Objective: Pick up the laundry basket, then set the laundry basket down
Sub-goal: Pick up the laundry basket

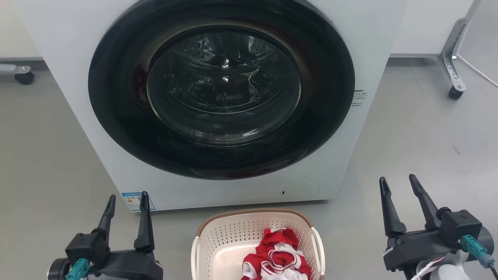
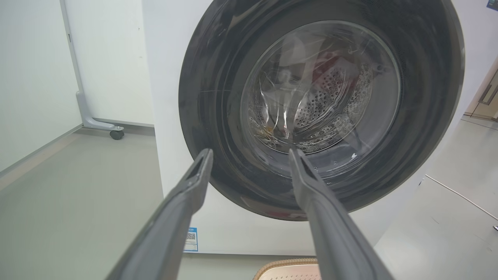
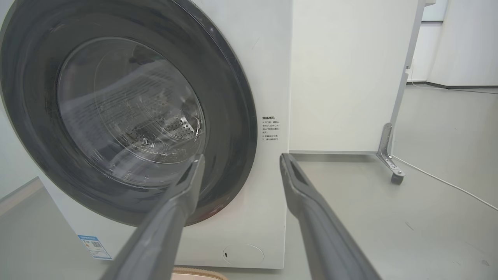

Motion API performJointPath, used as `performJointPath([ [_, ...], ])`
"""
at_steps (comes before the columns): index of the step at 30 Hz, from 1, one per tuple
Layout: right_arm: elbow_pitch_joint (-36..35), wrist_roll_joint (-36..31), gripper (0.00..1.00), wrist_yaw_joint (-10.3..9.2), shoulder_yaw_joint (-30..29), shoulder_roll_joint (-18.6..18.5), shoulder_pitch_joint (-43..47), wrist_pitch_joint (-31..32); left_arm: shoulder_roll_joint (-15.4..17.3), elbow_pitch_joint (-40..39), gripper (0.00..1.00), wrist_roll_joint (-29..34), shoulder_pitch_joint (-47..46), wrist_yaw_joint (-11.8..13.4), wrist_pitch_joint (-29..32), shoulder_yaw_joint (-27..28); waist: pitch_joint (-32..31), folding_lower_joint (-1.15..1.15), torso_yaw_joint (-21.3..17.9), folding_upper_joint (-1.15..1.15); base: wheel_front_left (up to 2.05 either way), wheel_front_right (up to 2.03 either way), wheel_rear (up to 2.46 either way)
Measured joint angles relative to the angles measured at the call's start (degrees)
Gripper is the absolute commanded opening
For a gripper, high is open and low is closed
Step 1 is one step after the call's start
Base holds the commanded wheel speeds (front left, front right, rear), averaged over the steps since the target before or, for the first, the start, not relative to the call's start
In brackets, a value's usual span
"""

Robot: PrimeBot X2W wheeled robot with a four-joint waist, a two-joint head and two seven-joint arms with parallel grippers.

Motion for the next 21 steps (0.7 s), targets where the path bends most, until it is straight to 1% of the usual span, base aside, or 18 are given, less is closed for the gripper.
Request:
performJointPath([
  [10,-0.37,-0.14,1.0,0.52,-0.49,0.57,-0.07,0.0,-0.09,-0.91,1.0,0.51,-0.25,0.0,0.0,-0.27,2.16,0.0,0.03,0.0,0.0,0.0,0.0],
  [15,-0.43,-0.75,1.0,1.02,-0.25,1.04,-1.36,0.0,-0.09,-1.26,1.0,0.92,-1.91,-0.09,0.0,-0.7,4.61,0.0,0.02,0.0,0.0,0.0,0.0],
  [21,0.96,-1.09,1.0,1.45,-0.02,1.42,-4.36,-0.08,-0.3,-0.38,1.0,0.98,-5.54,-1.07,0.1,-1.74,8.62,0.0,-0.08,0.0,0.0,0.0,0.0],
])
